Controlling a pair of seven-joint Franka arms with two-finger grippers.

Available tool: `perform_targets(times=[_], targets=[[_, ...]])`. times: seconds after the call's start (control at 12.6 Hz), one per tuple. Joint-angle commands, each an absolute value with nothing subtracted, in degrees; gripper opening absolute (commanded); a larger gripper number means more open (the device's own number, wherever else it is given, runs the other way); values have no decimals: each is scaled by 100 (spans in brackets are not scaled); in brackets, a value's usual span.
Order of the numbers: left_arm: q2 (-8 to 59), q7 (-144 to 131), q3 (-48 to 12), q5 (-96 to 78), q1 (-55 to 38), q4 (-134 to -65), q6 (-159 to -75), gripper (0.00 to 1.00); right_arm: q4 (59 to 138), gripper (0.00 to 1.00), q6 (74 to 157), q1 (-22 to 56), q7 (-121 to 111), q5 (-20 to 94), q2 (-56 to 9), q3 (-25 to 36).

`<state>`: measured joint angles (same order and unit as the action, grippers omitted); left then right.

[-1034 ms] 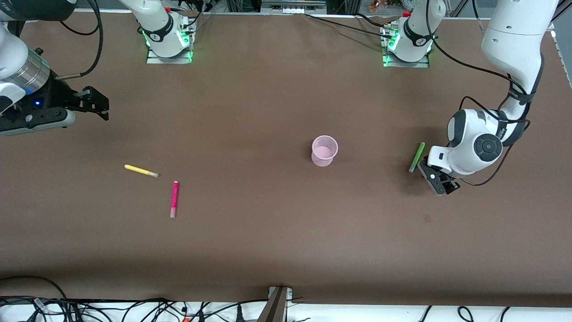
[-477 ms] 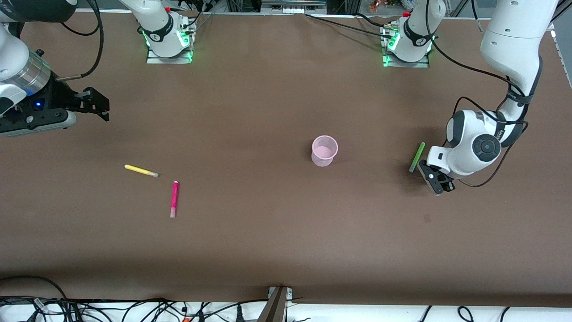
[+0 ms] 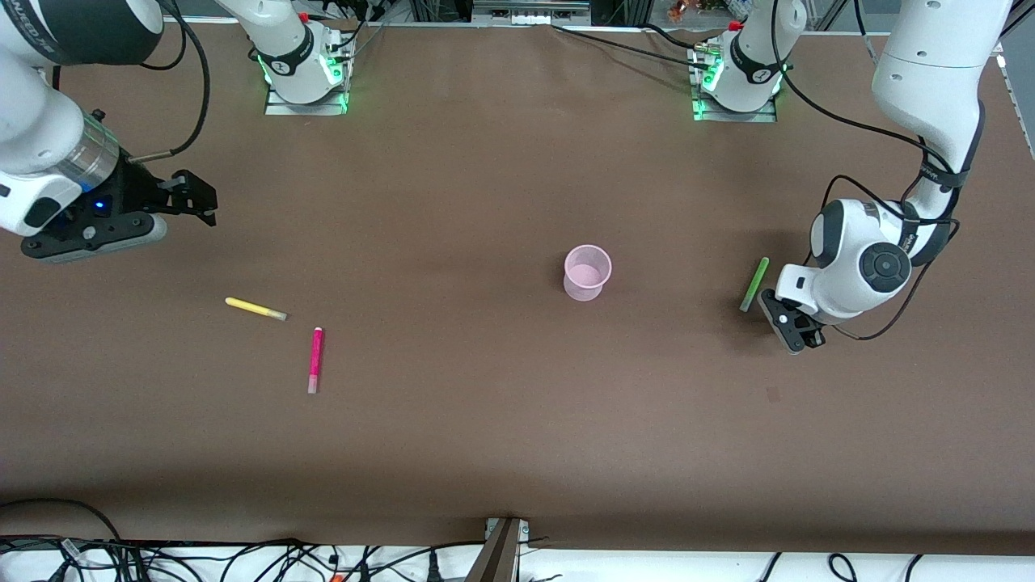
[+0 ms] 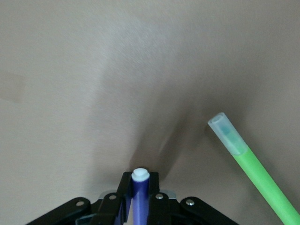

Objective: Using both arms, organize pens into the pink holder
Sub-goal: 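Lower the left gripper and grasp the blue marker, then carry the blue marker to the pink cup while the right gripper reaches the pink marker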

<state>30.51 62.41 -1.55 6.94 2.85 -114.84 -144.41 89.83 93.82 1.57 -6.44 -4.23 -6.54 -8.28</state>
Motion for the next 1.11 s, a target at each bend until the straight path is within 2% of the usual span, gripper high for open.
perform_targets(times=[0.0,0.16,0.32,0.48,0.64,0.88,1.03], targets=[[2673,6328,-552,380,325,-10989,-13391,0,9167,100,9457,220,-354,-343,-702,-835],[2663,6328,-816,-444,316,-10365,-12371,0,9176,100,9570,228,94,-386,-852,-835],[2654,6328,-896,-1454,290,-10152,-11937,0,9176,100,9729,272,403,-396,-1010,-826],[2654,6293,-1237,-2394,325,-10142,-11473,0,9167,100,9992,325,736,-343,-1238,-826],[2646,6293,-1545,-3423,316,-10134,-11347,0,9114,100,10273,412,844,-360,-1729,-835],[2698,6302,-2099,-4339,185,-10072,-11425,0,9167,100,10668,492,844,-334,-2117,-835],[2698,6345,-2485,-4614,123,-10081,-11958,0,9298,100,11238,483,852,-316,-2503,-826]])
